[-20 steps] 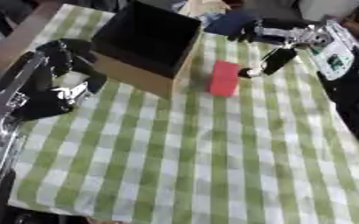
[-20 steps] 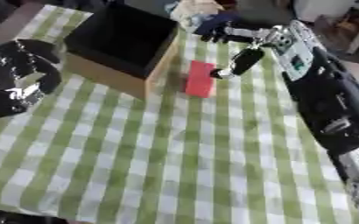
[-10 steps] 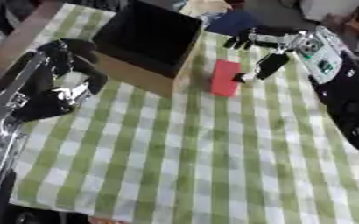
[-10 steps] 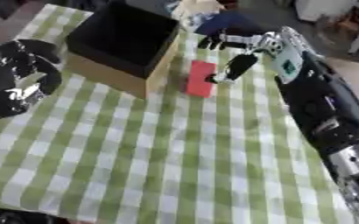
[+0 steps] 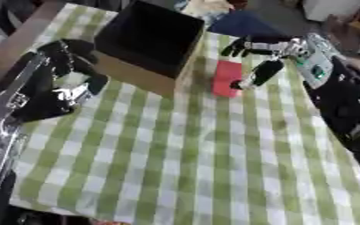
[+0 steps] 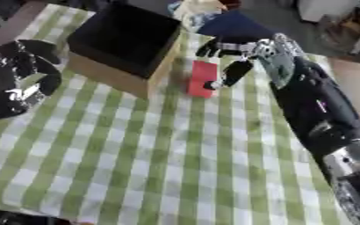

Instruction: Pick up objects on the table and place them in the box.

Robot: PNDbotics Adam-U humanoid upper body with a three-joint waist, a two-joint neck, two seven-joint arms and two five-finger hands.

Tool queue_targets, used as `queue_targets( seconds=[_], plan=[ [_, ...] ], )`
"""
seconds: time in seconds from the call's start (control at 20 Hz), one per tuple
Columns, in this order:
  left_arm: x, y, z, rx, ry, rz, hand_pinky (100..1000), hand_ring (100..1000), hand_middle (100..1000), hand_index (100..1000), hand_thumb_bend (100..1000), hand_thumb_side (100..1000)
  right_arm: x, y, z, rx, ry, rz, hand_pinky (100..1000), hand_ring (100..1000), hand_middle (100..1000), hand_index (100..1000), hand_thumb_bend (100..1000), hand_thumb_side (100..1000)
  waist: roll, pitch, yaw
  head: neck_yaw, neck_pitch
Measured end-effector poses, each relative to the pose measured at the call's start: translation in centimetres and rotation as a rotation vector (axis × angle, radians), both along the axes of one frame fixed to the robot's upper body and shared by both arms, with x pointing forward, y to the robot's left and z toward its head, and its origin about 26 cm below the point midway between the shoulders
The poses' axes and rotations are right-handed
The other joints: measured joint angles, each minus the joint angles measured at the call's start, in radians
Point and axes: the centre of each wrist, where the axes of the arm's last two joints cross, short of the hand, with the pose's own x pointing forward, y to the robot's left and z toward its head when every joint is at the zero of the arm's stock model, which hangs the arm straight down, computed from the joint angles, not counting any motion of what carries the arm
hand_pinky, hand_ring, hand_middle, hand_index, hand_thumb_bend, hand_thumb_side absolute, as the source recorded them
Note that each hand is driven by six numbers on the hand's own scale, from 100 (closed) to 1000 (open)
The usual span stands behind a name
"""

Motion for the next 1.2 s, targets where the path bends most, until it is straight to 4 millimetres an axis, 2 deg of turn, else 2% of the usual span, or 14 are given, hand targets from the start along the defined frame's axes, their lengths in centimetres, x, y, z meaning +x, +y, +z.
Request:
queue_targets(
  seconds=[0.55,0.75,0.8,0.85,0.9,1.15,1.2],
  plan=[
    [0.0,0.0,0.0,-0.001,0.0,-0.001,723,597,614,784,489,396,0.2,0.2,-0.9,-0.009,0.026,-0.015,837,877,869,931,399,375,0.0,-0.002,0.003,0.0,0.0],
    [0.0,-0.2,0.0,-0.006,0.001,-0.004,723,597,614,783,489,396,0.2,0.1,-1.1,-0.006,0.029,-0.021,831,843,831,917,388,374,0.0,-0.002,0.003,0.0,0.0],
    [0.0,-0.2,0.0,-0.006,0.001,-0.004,723,597,614,784,489,396,0.2,0.1,-1.2,-0.003,0.029,-0.023,827,815,794,904,382,368,0.0,-0.002,0.003,0.0,0.0],
    [0.0,-0.2,0.0,-0.006,0.001,-0.004,723,597,614,784,489,396,0.2,0.0,-1.2,-0.001,0.027,-0.024,827,815,794,904,382,368,0.0,-0.002,0.003,0.0,0.0],
    [0.0,-0.2,0.0,-0.006,0.001,-0.004,724,597,614,784,489,396,0.2,0.0,-1.2,0.0,0.025,-0.025,820,783,742,886,388,352,0.0,-0.002,0.003,0.0,0.0],
    [0.0,-0.2,0.0,-0.007,0.001,-0.004,724,597,614,784,489,396,0.2,0.0,-1.3,0.009,0.007,-0.029,820,783,742,886,388,352,0.0,-0.002,0.004,0.0,0.0],
    [0.0,-0.2,0.0,-0.007,0.001,-0.004,724,597,614,783,487,397,0.2,0.0,-1.2,0.01,0.004,-0.028,784,672,568,829,432,217,0.0,-0.002,0.004,0.0,0.0]
  ],
)
